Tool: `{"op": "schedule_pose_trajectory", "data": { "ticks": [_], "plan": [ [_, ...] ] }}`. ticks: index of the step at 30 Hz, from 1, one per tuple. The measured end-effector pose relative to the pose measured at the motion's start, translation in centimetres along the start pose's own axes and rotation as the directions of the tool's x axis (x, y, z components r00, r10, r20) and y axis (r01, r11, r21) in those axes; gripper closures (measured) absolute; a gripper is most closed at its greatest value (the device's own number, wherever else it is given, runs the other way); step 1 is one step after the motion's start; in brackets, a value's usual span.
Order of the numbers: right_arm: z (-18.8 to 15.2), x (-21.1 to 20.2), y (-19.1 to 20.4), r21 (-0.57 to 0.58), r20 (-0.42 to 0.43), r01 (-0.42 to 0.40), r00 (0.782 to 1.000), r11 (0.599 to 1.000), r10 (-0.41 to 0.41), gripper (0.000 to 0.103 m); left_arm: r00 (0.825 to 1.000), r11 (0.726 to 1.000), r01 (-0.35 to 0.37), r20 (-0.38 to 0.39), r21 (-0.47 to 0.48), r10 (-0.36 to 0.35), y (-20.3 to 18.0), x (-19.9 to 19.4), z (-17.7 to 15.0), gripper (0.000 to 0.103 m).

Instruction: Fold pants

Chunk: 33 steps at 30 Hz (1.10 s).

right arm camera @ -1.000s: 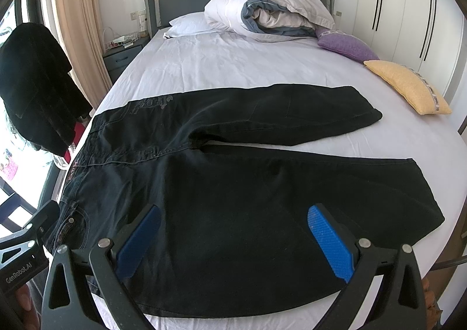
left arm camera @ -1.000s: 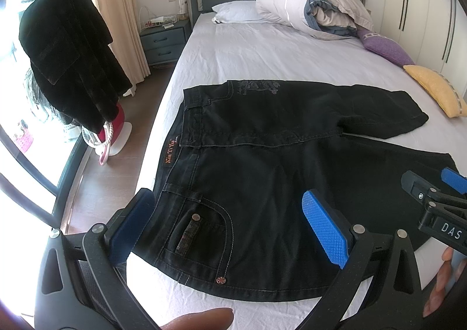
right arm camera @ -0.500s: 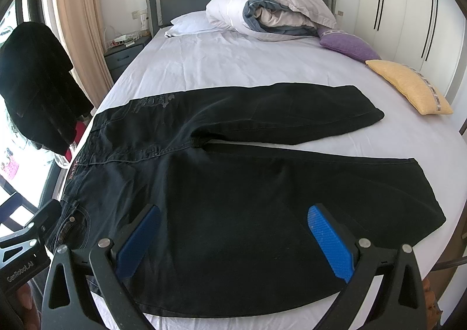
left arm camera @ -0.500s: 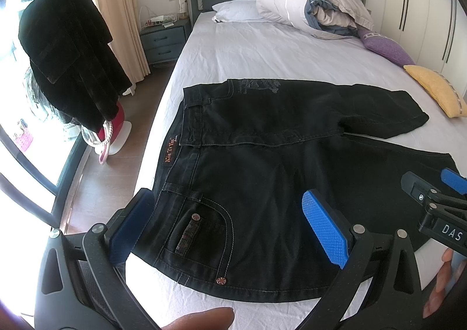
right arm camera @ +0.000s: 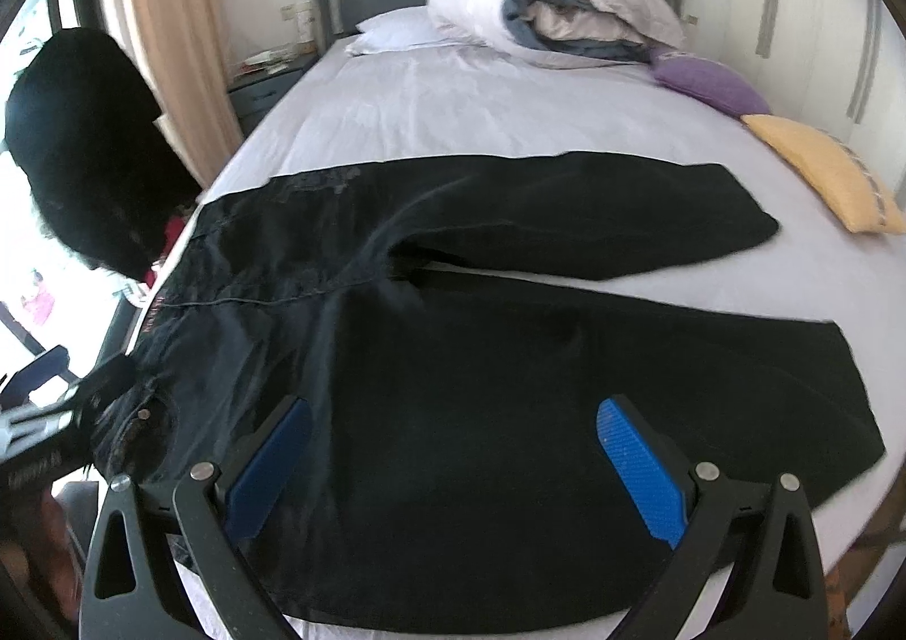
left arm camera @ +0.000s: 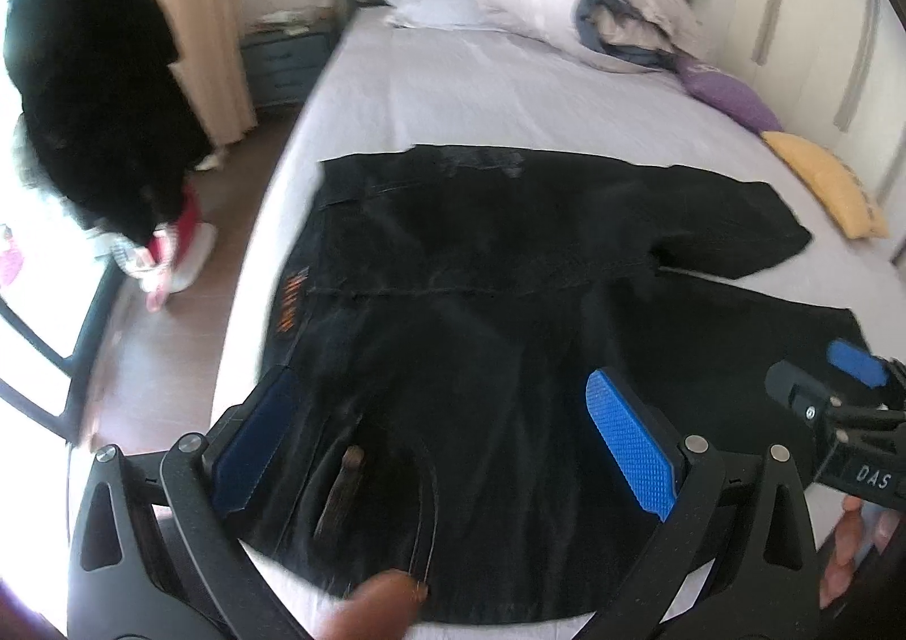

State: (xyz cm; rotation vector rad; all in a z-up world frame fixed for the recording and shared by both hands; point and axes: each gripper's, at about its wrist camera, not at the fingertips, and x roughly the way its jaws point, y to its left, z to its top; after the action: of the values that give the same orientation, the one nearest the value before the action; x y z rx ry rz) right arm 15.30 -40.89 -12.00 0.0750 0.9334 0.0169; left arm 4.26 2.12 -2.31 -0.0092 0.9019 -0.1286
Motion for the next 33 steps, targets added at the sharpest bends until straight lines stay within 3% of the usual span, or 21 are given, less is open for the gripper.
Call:
{"op": "schedule_pose_trajectory", "data": {
  "ticks": [2,4,8,11,15,16,18,20,23,27,31,33],
  "plan": [
    [0.9,0.1,-0.3,-0.018,0.001,-0.042,0.999,0.999,0.043,0.0,1.0,0.999,0.008,-0.022,0.033,-0.008,0.2,1.4,1.8,0.0],
    [1.9,0.4,-0.5,-0.043,0.01,-0.099,0.995,0.994,0.099,0.0,0.998,0.993,0.061,-0.024,0.104,-0.059,0.1,3.1,4.4,0.0],
    [4.5,1.3,-0.6,-0.131,0.012,-0.172,0.984,0.976,0.175,0.0,0.996,0.991,0.06,-0.07,0.122,-0.052,1.1,6.8,10.1,0.0],
    [6.1,2.3,-1.0,-0.175,0.009,-0.219,0.974,0.96,0.224,0.0,0.997,0.984,0.074,-0.029,0.164,-0.07,2.0,9.9,15.4,0.0],
    [8.0,4.5,-2.1,-0.2,-0.025,-0.302,0.953,0.932,0.303,0.006,0.983,0.937,0.145,-0.156,0.317,-0.1,1.9,17.4,20.5,0.0],
    [8.3,5.1,-2.5,-0.196,-0.038,-0.319,0.947,0.927,0.318,0.008,0.981,0.922,0.131,-0.179,0.364,-0.069,1.6,19.0,21.1,0.001],
    [8.9,6.1,-3.3,-0.196,-0.055,-0.341,0.94,0.919,0.337,0.013,0.973,0.879,0.131,-0.228,0.459,-0.026,1.5,22.4,22.2,0.013],
    [9.2,6.7,-3.8,-0.197,-0.062,-0.358,0.934,0.913,0.353,0.017,0.953,0.864,0.189,-0.298,0.466,-0.047,1.9,24.9,22.7,0.032],
    [9.6,8.1,-4.4,-0.19,-0.077,-0.383,0.924,0.904,0.375,0.021,0.918,0.853,0.265,-0.389,0.449,-0.081,2.4,28.1,23.5,0.047],
    [9.9,10.0,-4.6,-0.187,-0.107,-0.407,0.913,0.894,0.394,0.024,0.889,0.837,0.316,-0.449,0.447,-0.096,3.1,31.0,23.6,0.048],
    [10.5,11.3,-4.0,-0.218,-0.138,-0.424,0.905,0.879,0.402,0.029,0.885,0.828,0.322,-0.457,0.46,-0.09,3.7,32.4,23.7,0.047],
    [10.9,11.6,-3.6,-0.222,-0.151,-0.436,0.899,0.872,0.411,0.032,0.885,0.827,0.322,-0.457,0.462,-0.09,3.9,32.7,23.7,0.053]
  ]
}}
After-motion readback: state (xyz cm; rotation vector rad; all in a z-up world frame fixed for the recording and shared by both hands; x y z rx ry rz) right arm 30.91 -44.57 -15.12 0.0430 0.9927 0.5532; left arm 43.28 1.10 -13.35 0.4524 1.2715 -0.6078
